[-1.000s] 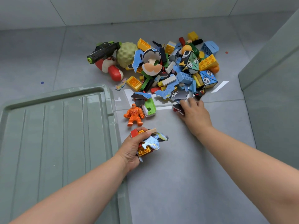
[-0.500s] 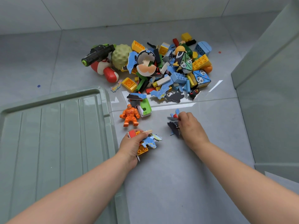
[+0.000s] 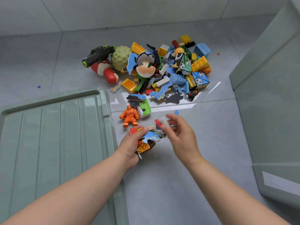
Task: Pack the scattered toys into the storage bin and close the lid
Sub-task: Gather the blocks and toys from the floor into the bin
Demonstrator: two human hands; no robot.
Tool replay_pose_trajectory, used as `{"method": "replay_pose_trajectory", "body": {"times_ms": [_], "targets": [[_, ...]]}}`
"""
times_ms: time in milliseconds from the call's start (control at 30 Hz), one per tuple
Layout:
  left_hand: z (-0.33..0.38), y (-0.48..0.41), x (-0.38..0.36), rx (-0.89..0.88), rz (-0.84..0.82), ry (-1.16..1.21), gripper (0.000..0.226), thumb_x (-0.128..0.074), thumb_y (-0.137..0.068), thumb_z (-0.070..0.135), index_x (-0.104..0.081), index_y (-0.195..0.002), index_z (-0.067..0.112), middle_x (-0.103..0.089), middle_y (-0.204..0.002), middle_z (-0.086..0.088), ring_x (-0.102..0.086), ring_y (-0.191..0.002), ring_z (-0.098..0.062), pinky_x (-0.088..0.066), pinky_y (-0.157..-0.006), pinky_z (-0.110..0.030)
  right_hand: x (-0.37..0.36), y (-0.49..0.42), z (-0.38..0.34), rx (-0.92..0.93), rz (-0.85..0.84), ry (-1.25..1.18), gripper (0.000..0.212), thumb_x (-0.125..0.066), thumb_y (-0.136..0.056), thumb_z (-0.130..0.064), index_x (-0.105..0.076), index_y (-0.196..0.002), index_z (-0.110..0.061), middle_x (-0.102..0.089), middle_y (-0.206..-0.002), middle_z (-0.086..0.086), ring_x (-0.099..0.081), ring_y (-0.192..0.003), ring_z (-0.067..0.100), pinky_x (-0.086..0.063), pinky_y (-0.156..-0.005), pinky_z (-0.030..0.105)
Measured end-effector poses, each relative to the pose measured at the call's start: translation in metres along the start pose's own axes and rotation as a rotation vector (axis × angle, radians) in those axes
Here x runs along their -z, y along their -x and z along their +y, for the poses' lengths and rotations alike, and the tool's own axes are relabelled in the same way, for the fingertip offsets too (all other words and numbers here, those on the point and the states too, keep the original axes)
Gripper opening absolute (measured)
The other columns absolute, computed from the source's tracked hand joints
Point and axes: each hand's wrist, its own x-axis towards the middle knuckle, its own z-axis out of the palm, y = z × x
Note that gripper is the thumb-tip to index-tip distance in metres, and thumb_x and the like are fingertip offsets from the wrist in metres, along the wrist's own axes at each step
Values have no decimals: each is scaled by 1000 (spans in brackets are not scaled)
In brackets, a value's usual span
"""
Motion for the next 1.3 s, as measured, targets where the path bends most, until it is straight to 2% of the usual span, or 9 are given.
{"method": "replay_pose_trajectory", "body": {"times_ms": [167,400,500,600,700,800,967,1200,1300], "targets": [[6,6,-8,22,-175,74,31,-61,-73,44,-70,-73,15,-73,-79,-10,-71,-68,-22,-57,-69,-37,-27,21,-2,317,185,374,25,-65,-77,-32,-69,-91,-11,-68,-84,-4,-54,-82,8,-37,-74,9],[7,-1,5,-118,-60,13,9,-68,-73,12,-62,-79,16,-71,-74,-9,-70,-62,-20,-58,-56,-31,-3,-4,-2,128,85,303,41,-66,-81,-34,-62,-117,-15,-50,-113,1,-45,-113,20,-29,-87,2],[7,-7,9,-154,67,-55,12,-72,-75,12,-62,-80,17,-72,-76,-8,-70,-68,-24,-58,-61,-35,21,-32,17,-201,-62,701,91,-67,-75,-52,-15,-147,-29,-19,-151,10,-18,-137,32,-22,-110,33],[2,-8,12,-119,103,-58,19,-78,-70,15,-65,-84,15,-70,-91,-18,-68,-81,-32,-55,-75,-41,7,-32,32,-119,-291,947,74,-57,-84,-51,-18,-146,-37,-8,-157,8,-11,-140,34,-15,-114,41],[-1,-4,10,-94,130,-54,13,-74,-73,13,-64,-80,16,-69,-87,-15,-66,-76,-29,-53,-78,-38,-7,-22,47,104,-169,797,37,-60,-87,-28,-59,-123,-22,-39,-145,12,-33,-129,40,-30,-107,49],[-1,-4,11,-74,150,-58,12,-75,-74,14,-64,-78,17,-70,-88,-15,-66,-81,-31,-51,-85,-44,-9,-20,48,36,-98,596,27,-67,-82,-12,-68,-109,-16,-47,-130,9,-37,-119,28,-30,-102,29],[-1,-5,13,-49,176,-77,15,-77,-72,18,-64,-79,17,-70,-95,-17,-66,-92,-35,-50,-92,-48,-11,-23,36,-47,-130,448,22,-61,-82,0,-67,-103,-7,-45,-109,0,-49,-100,16,-27,-80,6],[0,-1,10,-75,217,-98,17,-77,-72,20,-63,-81,16,-71,-87,-12,-67,-79,-28,-53,-83,-39,-10,-17,29,-220,124,169,37,-63,-83,-4,-53,-115,-17,-57,-106,1,-56,-93,17,-34,-75,11],[0,3,13,-112,219,-106,13,-76,-74,19,-64,-79,17,-70,-84,-11,-67,-78,-26,-52,-81,-37,-19,-15,20,-255,-30,186,63,-65,-84,-14,-32,-137,-22,-50,-106,2,-53,-93,16,-36,-80,20]]}}
